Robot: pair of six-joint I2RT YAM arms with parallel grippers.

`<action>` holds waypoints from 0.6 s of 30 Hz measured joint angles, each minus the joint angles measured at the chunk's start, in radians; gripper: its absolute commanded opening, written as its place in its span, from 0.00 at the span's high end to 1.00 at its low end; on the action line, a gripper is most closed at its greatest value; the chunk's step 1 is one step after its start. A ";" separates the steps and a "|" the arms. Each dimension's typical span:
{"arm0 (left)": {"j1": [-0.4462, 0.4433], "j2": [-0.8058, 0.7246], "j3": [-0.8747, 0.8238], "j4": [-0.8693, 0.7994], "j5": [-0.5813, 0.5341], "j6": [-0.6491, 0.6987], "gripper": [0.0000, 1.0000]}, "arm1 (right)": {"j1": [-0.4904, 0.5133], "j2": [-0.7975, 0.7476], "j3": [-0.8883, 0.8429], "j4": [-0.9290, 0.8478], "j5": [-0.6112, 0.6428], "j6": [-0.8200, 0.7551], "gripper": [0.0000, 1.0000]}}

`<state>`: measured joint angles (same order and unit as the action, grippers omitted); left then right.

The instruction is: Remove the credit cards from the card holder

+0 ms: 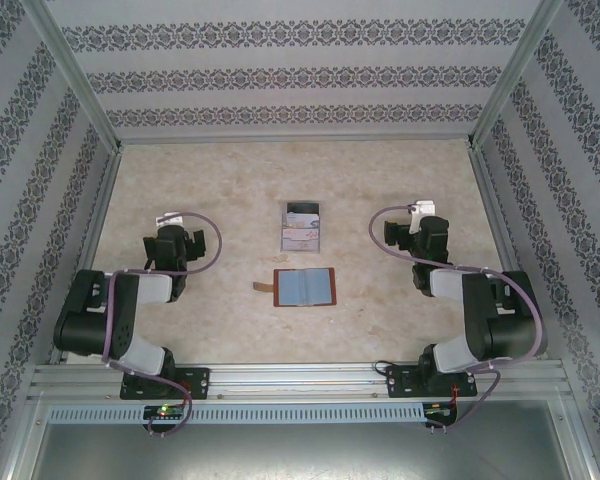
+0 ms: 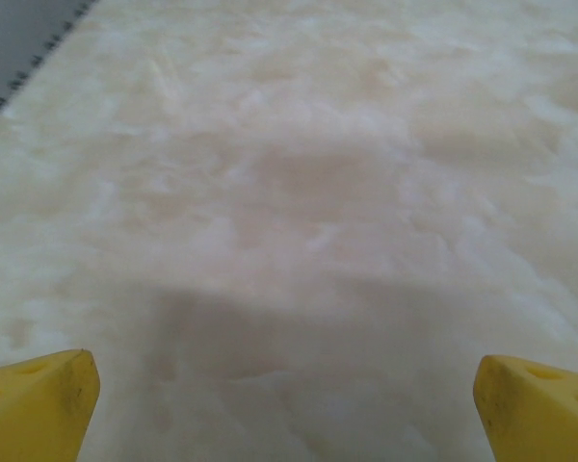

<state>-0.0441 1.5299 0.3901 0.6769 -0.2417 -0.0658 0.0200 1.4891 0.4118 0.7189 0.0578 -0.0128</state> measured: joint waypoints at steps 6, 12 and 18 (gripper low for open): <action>0.018 0.055 -0.016 0.158 0.096 0.025 0.00 | -0.007 0.014 -0.013 0.080 -0.013 0.015 0.02; 0.020 0.055 -0.015 0.210 0.120 0.034 0.00 | -0.004 0.014 -0.013 0.110 -0.014 0.015 0.02; 0.020 0.055 -0.042 0.281 0.180 0.049 0.00 | -0.004 0.014 -0.013 0.119 -0.014 0.015 0.02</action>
<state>-0.0238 1.5848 0.3481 0.9581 -0.0612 -0.0170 0.0158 1.5032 0.3985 0.8375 0.0441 0.0021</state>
